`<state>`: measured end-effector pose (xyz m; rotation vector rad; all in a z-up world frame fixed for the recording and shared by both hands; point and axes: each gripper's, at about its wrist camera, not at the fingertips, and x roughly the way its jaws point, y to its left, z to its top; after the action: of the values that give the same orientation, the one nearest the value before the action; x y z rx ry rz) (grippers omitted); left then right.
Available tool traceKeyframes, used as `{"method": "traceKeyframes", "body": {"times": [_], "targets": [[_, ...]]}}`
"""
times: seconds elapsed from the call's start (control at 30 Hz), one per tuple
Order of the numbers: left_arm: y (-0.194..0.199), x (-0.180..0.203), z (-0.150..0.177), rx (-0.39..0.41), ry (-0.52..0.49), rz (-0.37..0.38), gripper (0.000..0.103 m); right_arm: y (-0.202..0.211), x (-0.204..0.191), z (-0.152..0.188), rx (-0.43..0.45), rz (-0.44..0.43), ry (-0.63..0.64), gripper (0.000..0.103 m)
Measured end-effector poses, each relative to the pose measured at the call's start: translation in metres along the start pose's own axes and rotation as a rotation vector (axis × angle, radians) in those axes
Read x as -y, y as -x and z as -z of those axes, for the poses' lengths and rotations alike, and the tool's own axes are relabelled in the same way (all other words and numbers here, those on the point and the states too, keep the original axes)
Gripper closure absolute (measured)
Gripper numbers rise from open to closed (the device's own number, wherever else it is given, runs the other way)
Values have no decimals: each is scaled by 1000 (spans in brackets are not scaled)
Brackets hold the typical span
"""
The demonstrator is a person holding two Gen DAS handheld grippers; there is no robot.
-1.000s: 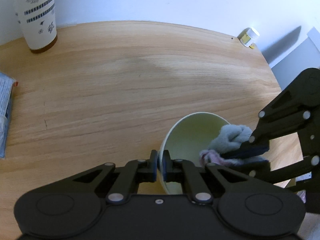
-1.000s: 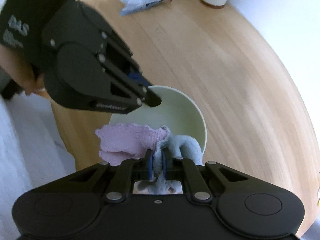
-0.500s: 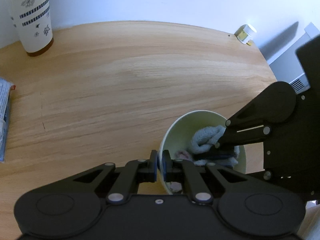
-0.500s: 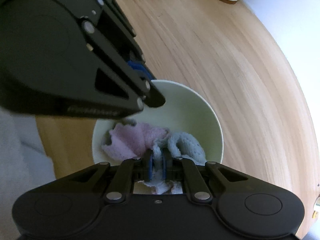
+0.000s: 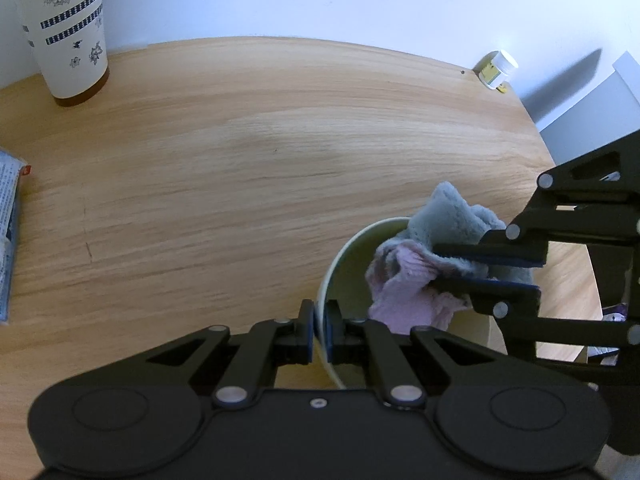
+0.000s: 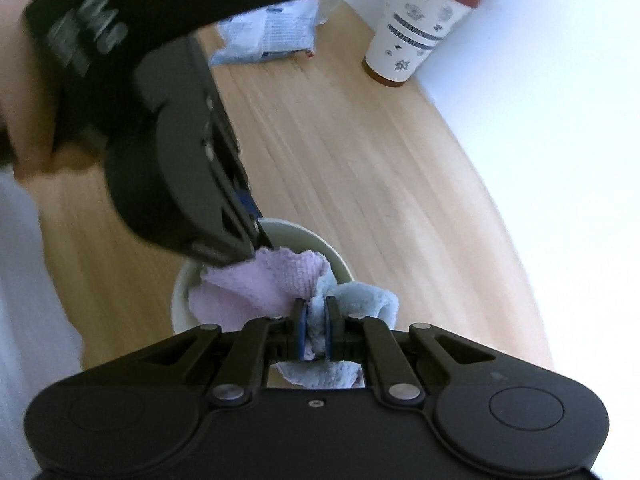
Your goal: Clean bowl
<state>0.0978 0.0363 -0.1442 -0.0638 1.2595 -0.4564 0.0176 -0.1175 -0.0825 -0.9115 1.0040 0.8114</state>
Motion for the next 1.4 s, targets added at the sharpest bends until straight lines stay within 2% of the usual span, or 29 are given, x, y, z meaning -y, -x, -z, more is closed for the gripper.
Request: {"method": "traceKeyframes", "body": {"times": [0.13, 0.3, 0.5, 0.63, 0.7, 0.8, 0.97, 1.07, 1.17, 1.27, 1.4], "targets": [[1, 0, 2, 8, -32, -2, 97, -5, -2, 5, -19, 26, 26, 94], [2, -2, 4, 7, -34, 19, 95, -34, -11, -13, -34, 20, 40, 95], [2, -4, 4, 0, -27, 38, 95, -50, -4, -13, -50, -57, -26, 95], [2, -8, 3, -9, -8, 46, 95, -64, 10, -20, -60, -179, -197, 95], [2, -7, 3, -10, -8, 41, 95, -63, 11, -24, -44, -207, -224, 95], [2, -6, 4, -10, -8, 42, 95, -52, 1, -20, -18, -165, -158, 95], [0, -3, 4, -10, -13, 48, 95, -15, 3, -14, 102, -94, -110, 95], [1, -5, 4, -9, -26, 50, 95, -8, 2, -14, 141, -77, -63, 97], [2, -7, 5, -12, -37, 55, 95, -30, 1, -24, 155, -61, -6, 97], [2, -6, 5, -13, -40, 55, 95, -40, 5, -21, 141, -72, -16, 98], [1, -6, 5, -12, -37, 52, 95, -78, 9, -38, 110, -90, -36, 98]]}}
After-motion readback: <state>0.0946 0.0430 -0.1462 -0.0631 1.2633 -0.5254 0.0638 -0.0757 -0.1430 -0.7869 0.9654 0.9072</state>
